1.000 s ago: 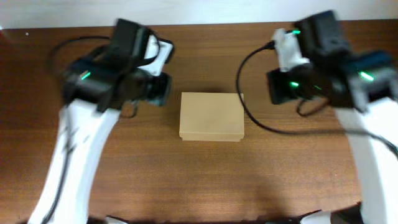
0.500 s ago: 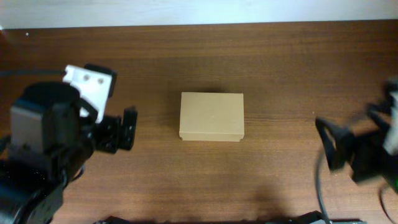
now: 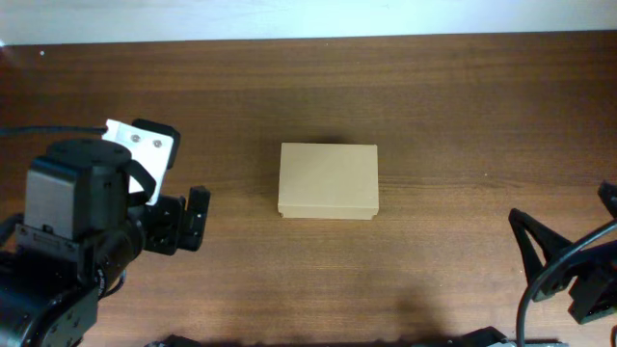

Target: Pack container

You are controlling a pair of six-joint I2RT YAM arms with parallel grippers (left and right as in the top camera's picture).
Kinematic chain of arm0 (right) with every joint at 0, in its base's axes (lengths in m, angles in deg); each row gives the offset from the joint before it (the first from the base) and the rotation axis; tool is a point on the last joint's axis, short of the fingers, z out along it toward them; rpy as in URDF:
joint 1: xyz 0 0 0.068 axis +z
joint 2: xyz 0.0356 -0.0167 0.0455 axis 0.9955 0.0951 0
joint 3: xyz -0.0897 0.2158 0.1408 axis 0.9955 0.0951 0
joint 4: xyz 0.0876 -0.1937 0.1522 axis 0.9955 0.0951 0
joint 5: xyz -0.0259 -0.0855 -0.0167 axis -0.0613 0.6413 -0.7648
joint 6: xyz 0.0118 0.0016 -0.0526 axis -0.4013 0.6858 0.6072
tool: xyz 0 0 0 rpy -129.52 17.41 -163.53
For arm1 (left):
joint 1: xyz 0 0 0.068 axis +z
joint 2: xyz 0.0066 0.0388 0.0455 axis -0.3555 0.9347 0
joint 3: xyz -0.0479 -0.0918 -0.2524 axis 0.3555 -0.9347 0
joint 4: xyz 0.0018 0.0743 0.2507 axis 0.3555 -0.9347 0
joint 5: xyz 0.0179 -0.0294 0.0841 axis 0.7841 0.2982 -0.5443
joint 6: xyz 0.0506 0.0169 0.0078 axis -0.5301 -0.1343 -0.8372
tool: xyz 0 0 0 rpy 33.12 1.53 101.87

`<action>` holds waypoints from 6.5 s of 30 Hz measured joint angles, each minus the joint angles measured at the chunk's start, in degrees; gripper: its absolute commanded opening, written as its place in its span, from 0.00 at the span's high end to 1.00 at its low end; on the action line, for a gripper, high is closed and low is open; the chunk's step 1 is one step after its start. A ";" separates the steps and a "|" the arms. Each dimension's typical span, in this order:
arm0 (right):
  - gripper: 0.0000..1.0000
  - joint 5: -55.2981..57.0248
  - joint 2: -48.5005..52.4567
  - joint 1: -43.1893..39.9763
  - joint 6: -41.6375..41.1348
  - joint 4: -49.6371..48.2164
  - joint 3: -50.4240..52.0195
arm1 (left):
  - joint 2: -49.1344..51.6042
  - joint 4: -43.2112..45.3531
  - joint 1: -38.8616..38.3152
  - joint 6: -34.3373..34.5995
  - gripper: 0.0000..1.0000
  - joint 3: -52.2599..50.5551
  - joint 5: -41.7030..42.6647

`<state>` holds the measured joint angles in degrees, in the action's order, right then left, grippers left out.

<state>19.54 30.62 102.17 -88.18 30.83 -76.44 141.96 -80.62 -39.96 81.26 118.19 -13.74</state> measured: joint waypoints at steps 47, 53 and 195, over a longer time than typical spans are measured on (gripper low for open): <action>0.01 10.29 -49.31 -12.83 0.07 -59.06 102.82 | -0.02 -0.20 0.00 0.00 0.01 0.07 -0.02; 0.01 10.29 -53.59 -12.83 0.04 -61.83 110.44 | -0.02 -0.20 0.00 0.00 0.01 0.04 -0.02; 0.01 10.49 -62.16 -18.73 0.04 -63.28 123.14 | -68.02 90.62 19.89 -0.02 0.01 -114.31 -12.85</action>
<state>30.03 -31.54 83.44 -88.14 -32.44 46.70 73.94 10.00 -20.07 81.24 3.87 -26.59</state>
